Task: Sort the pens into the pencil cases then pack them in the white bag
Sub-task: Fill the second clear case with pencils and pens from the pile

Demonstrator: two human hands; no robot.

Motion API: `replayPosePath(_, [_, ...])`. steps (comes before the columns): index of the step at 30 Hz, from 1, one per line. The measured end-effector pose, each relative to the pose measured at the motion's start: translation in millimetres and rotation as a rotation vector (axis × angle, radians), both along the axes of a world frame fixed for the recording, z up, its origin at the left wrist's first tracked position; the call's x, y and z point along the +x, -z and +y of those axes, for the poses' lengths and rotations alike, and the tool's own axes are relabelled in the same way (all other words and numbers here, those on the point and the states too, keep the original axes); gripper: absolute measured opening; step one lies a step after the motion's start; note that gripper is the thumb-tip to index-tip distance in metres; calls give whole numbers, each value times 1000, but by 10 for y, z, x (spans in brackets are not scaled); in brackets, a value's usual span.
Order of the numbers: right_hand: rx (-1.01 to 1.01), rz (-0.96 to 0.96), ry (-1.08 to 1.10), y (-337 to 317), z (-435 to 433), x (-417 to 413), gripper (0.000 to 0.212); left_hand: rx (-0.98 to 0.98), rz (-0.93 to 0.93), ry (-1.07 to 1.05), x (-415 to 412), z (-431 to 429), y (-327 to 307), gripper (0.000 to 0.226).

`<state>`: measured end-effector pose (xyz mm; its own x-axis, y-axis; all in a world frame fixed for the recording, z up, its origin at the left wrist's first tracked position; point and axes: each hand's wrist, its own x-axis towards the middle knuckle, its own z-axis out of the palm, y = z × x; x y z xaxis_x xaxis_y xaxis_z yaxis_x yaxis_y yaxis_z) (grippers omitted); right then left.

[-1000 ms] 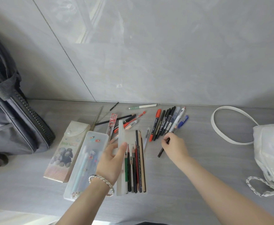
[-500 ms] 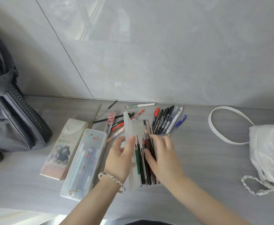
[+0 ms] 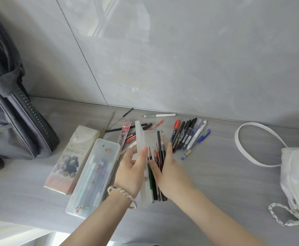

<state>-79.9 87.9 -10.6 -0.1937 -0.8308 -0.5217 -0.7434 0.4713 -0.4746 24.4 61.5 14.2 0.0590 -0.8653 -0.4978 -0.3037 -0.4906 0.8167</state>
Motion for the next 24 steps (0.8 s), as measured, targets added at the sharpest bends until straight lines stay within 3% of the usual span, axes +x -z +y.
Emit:
replayPosePath(4, [-235,-134,119,-99,-412,-133,59,-18,-72,-36,200,-266,-34,32])
replayPosePath(7, [-367,-38,32,78,-906,-260,39,-33,-120,-61,403,-491,-34,24])
replayPosePath(10, [-303,106,-205,343,-1364,-270,28,-29,-108,-94,567,-672,1,25])
replayPosePath(17, [-106,404,-695,565,-1912,-14,32,-31,-40,-130,708,-850,18,25])
replayPosePath(21, [-153,580,-830,665,-1951,15,31,-38,-41,-136,721,-876,13,25])
replayPosePath(24, [-248,434,-752,538,-1831,-106,19,-49,-27,-124,707,-867,-29,25])
